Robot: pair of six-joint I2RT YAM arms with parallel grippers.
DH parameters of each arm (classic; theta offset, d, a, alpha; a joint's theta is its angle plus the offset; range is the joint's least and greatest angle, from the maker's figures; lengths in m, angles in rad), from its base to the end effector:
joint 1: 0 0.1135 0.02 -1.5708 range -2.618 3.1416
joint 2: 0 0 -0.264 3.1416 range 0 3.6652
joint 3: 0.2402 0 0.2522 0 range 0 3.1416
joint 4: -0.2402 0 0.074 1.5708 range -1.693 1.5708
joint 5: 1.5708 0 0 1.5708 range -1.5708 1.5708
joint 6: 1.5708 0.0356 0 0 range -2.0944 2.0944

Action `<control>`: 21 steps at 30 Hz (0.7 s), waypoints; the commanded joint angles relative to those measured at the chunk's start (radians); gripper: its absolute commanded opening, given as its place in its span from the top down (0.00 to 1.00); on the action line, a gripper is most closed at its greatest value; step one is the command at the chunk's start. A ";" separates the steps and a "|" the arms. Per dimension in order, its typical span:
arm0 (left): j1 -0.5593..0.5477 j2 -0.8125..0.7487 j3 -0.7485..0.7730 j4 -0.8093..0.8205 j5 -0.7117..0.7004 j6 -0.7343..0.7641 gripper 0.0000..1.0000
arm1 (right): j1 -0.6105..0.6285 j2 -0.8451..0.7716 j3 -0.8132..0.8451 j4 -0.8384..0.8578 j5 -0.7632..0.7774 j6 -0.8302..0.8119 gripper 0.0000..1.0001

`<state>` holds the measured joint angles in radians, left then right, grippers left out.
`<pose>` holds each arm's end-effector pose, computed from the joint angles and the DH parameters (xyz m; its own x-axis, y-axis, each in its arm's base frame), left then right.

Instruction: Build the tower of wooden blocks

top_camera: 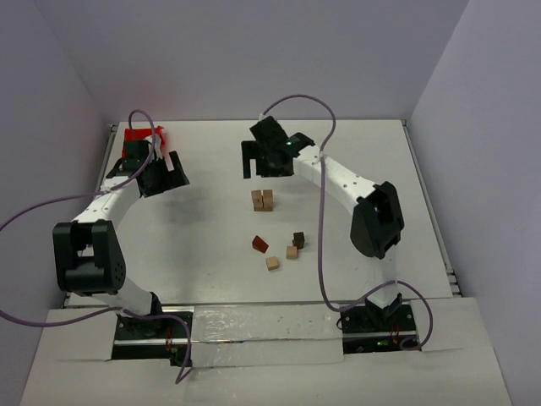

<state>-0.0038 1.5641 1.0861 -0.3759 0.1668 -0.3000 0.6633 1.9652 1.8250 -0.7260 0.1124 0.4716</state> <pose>0.3350 -0.0072 0.2358 -0.7535 -0.2885 -0.5907 -0.1150 0.9425 -0.3137 0.3517 0.2698 0.2991 -0.7868 -0.0418 -0.6158 -0.2213 0.9505 0.2181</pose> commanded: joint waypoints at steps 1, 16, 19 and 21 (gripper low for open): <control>0.036 -0.047 -0.016 -0.001 -0.004 0.016 0.01 | 0.022 0.028 0.056 -0.162 0.068 0.085 0.00; 0.057 -0.102 -0.049 -0.002 0.025 0.032 0.01 | 0.042 0.151 0.099 -0.196 0.081 0.179 0.00; 0.057 -0.103 -0.048 -0.001 0.030 0.033 0.01 | 0.041 0.170 0.119 -0.202 0.086 0.189 0.00; 0.057 -0.101 -0.048 0.001 0.032 0.033 0.01 | 0.042 0.183 0.133 -0.204 0.092 0.191 0.00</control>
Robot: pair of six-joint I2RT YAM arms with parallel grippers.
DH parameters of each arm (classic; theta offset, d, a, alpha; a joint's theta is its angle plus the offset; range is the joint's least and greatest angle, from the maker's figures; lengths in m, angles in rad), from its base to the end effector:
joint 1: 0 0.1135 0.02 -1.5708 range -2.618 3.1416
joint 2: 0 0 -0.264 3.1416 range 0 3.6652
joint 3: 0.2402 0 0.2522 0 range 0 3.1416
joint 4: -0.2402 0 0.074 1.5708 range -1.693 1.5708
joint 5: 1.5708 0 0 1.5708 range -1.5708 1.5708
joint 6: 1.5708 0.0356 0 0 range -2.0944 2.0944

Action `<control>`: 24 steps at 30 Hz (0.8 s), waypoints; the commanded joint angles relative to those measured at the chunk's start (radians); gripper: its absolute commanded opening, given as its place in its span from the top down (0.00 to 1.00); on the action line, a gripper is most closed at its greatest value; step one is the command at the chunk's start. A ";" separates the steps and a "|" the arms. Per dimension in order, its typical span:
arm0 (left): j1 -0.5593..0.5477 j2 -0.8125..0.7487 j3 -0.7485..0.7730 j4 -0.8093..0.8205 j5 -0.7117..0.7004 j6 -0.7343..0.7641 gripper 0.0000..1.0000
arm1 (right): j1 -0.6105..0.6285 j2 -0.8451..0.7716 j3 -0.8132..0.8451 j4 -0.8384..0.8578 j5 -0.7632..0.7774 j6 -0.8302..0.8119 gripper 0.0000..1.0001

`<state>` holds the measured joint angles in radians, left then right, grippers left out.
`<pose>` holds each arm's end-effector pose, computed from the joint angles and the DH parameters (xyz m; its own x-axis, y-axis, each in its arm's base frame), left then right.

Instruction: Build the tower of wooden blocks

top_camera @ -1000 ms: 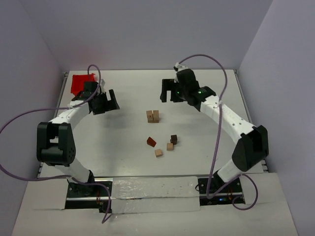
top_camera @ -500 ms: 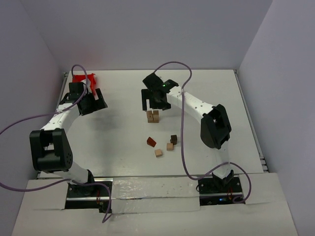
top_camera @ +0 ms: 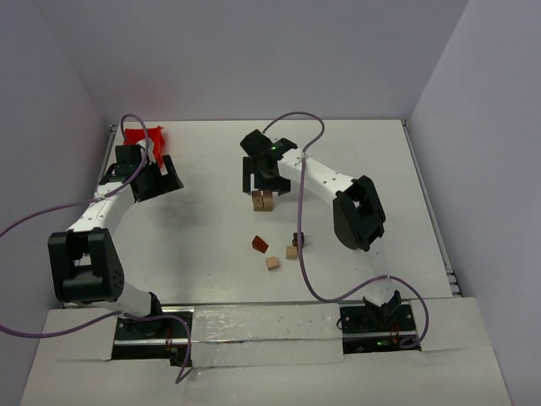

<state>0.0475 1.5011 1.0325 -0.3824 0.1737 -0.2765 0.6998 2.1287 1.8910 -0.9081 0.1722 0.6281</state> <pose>0.3191 0.0090 0.2377 -0.7409 -0.3044 -0.5987 -0.1405 0.9419 -0.3050 0.3535 0.2896 0.2387 -0.9050 -0.0052 -0.4254 -0.0602 0.9914 0.1160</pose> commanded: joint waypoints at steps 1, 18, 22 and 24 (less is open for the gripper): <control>0.006 -0.037 0.007 0.007 0.027 0.009 0.01 | 0.007 0.028 0.072 -0.025 0.042 0.035 0.00; 0.006 -0.030 0.018 0.006 0.030 0.008 0.01 | 0.010 0.111 0.072 -0.035 0.003 0.070 0.00; 0.006 -0.028 0.017 0.006 0.032 0.008 0.01 | 0.010 0.128 0.077 -0.038 0.001 0.075 0.00; 0.006 -0.026 0.017 0.006 0.032 0.009 0.01 | 0.010 0.131 0.077 -0.038 -0.004 0.077 0.00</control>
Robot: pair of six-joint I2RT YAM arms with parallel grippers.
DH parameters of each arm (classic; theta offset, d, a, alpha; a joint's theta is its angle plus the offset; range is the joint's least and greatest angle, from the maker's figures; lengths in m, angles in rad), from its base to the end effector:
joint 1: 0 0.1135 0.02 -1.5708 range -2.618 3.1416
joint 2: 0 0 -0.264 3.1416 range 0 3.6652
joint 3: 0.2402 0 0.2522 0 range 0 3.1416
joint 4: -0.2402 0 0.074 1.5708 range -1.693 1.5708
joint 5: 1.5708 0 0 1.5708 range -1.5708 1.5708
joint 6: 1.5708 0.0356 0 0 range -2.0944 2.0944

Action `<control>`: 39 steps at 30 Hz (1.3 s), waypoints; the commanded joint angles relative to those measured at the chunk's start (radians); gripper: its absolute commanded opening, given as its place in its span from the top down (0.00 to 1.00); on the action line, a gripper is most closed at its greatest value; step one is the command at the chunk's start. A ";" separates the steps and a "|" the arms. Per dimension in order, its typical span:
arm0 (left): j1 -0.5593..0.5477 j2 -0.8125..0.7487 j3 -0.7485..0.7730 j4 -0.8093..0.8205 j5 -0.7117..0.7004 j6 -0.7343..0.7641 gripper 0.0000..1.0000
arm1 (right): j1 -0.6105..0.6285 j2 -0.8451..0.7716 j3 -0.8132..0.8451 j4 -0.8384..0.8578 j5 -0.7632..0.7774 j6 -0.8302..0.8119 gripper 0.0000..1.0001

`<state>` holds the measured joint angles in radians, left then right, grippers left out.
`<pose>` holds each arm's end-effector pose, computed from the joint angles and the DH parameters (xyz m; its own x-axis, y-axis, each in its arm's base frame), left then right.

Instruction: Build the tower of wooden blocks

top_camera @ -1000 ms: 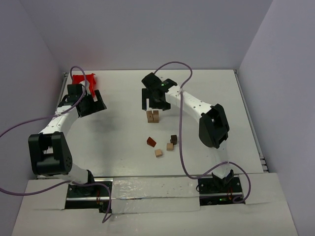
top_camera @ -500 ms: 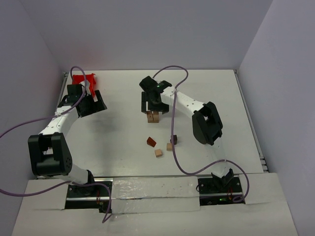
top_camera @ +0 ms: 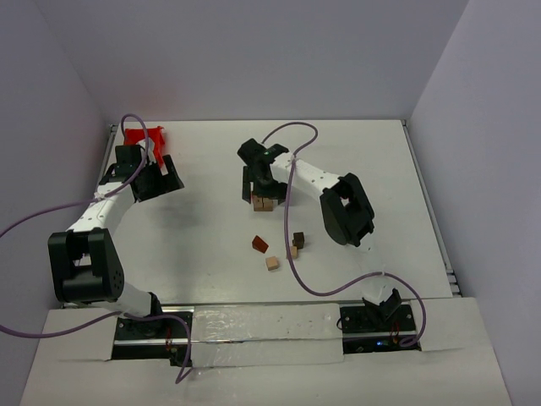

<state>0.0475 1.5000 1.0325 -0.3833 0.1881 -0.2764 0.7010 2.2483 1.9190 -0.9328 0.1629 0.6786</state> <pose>0.3188 0.0085 0.2381 -0.7433 -0.3037 -0.5960 -0.1313 0.9399 -0.3152 0.3628 0.2986 0.1928 -0.9426 0.0149 -0.3335 -0.0091 0.9975 0.0704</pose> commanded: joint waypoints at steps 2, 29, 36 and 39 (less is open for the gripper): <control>0.006 -0.024 0.018 0.008 0.019 0.009 0.01 | 0.009 0.017 0.049 -0.013 -0.001 0.026 0.00; 0.006 0.001 0.028 0.009 0.029 0.008 0.01 | 0.005 0.051 0.024 -0.005 -0.027 0.035 0.08; 0.006 0.015 0.038 0.006 0.034 0.006 0.01 | -0.001 0.069 0.037 -0.003 -0.028 0.026 0.09; 0.006 0.019 0.041 0.007 0.036 0.006 0.01 | -0.005 0.073 0.037 -0.002 -0.027 0.022 0.09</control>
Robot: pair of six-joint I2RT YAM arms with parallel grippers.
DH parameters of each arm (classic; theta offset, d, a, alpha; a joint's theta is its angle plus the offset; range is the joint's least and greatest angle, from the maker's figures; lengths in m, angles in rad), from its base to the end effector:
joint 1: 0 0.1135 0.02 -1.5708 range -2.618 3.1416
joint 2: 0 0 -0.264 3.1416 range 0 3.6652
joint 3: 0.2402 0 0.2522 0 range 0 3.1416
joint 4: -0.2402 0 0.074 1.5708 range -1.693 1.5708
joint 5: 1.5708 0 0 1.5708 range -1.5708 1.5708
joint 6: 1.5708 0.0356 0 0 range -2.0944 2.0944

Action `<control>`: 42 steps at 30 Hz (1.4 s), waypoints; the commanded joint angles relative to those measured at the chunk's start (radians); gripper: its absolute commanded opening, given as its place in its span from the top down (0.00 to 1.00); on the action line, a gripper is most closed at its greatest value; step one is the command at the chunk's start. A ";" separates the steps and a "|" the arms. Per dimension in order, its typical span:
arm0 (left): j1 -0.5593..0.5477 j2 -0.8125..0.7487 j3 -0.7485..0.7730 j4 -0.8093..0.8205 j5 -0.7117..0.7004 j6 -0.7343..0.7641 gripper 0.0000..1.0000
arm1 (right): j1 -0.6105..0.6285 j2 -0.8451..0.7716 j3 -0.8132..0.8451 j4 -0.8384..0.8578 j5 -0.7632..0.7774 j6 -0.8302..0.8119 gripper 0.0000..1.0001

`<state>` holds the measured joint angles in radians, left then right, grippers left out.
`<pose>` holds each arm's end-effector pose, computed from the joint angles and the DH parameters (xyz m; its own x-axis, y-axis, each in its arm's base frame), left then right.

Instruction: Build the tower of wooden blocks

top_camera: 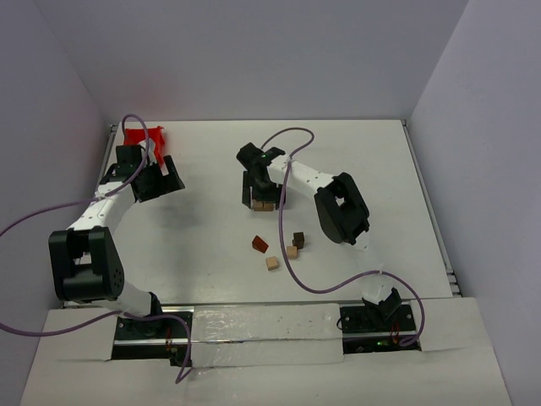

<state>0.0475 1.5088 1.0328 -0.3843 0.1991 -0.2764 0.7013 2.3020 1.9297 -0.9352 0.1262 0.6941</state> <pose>0.3199 0.0082 0.2355 -0.7509 -0.3035 -0.5865 -0.1274 0.9380 -0.3222 0.3656 0.3029 0.1712 -0.9604 0.0195 -0.2778 -0.0008 0.9973 0.0731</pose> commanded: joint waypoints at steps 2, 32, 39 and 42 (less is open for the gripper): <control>0.006 0.012 0.041 0.010 0.027 0.006 0.01 | -0.006 0.020 0.027 0.001 0.013 0.005 0.09; 0.008 0.022 0.050 0.012 0.028 0.006 0.01 | -0.017 0.024 0.032 0.007 0.015 -0.021 0.25; 0.008 0.025 0.050 0.012 0.029 0.005 0.01 | -0.031 0.024 0.026 0.016 -0.002 -0.036 0.32; 0.006 0.028 0.050 0.013 0.030 0.005 0.01 | -0.042 0.023 0.022 0.019 -0.014 -0.046 0.34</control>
<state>0.0475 1.5336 1.0348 -0.3843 0.2092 -0.2764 0.6795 2.3104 1.9299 -0.9325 0.1124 0.6616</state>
